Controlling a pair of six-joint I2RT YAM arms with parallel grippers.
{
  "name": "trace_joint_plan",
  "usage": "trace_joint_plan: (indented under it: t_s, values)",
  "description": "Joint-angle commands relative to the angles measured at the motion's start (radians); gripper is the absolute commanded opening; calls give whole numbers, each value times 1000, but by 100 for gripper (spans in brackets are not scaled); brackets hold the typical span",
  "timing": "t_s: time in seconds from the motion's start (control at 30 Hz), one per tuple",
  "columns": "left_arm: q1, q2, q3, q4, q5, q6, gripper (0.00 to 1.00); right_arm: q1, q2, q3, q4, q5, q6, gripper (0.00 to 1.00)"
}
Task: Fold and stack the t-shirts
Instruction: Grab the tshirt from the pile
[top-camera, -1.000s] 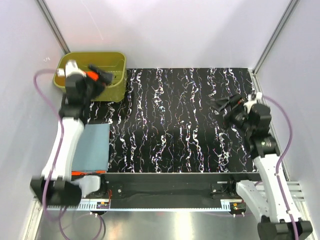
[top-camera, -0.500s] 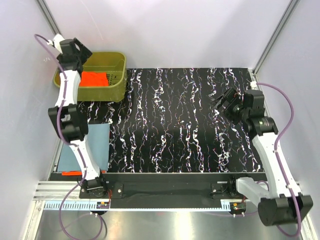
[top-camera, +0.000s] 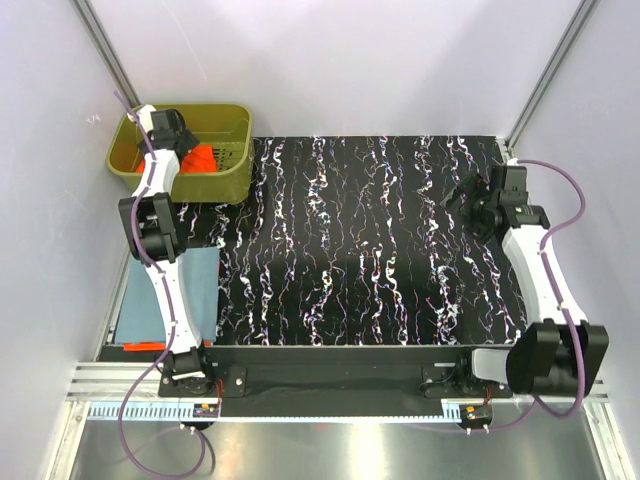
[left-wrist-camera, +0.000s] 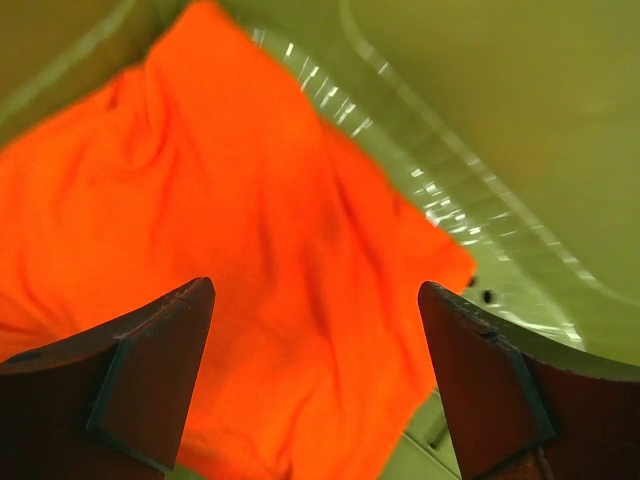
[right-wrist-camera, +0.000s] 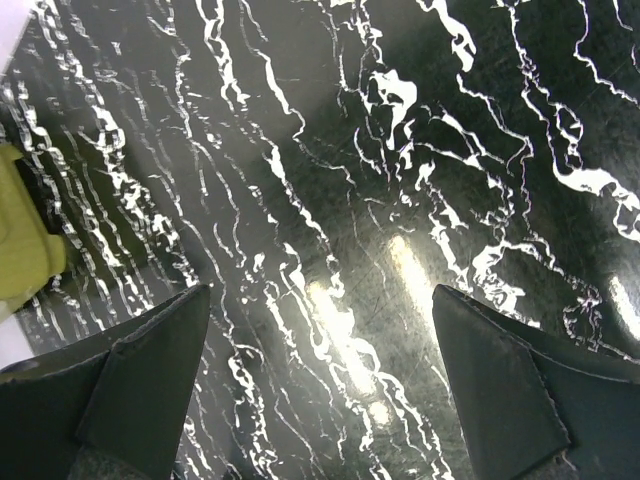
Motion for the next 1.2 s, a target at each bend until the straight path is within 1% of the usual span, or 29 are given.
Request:
trace_joint_plan:
  t_s: [0.0, 0.2, 0.33, 0.37, 0.4, 0.53, 0.6, 0.67, 0.7, 0.77, 0.9, 1.0, 1.13, 1.17]
  values:
    - [-4, 41, 57, 32, -46, -41, 89, -9, 45, 70, 10, 7, -41, 100]
    - [-2, 104, 66, 29, -31, -130, 86, -32, 102, 95, 10, -6, -36, 100]
    - [-1, 145, 112, 32, -20, -138, 80, -34, 123, 104, 12, -13, -34, 100]
    - [1, 160, 134, 34, -2, -133, 75, -34, 126, 101, 12, -13, -33, 100]
    - [2, 170, 143, 32, 6, -127, 73, -34, 130, 98, 12, -13, -30, 100]
    - [18, 191, 149, 46, 65, -148, 68, -35, 117, 79, 13, -12, -27, 100]
    - [25, 206, 151, 55, 104, -183, 73, -35, 103, 72, 12, -15, -30, 100]
    - [28, 206, 145, 54, 108, -202, 81, -37, 93, 56, 10, -20, -30, 100]
    - [28, 206, 139, 63, 113, -211, 99, -37, 85, 52, 12, -26, -30, 100]
    - [28, 206, 119, 77, 142, -226, 99, -37, 79, 44, 7, -32, -30, 100]
    - [38, 199, 63, 117, 179, -320, 98, -42, 65, 49, -31, -35, -34, 100]
    - [44, 188, 31, 120, 179, -381, 94, -43, 48, 50, -62, -33, -36, 100]
    - [56, 185, 23, 115, 188, -441, 68, -43, 28, 49, -97, -15, -33, 100]
    - [59, 186, 20, 114, 197, -459, 56, -43, 22, 47, -102, -13, -28, 100]
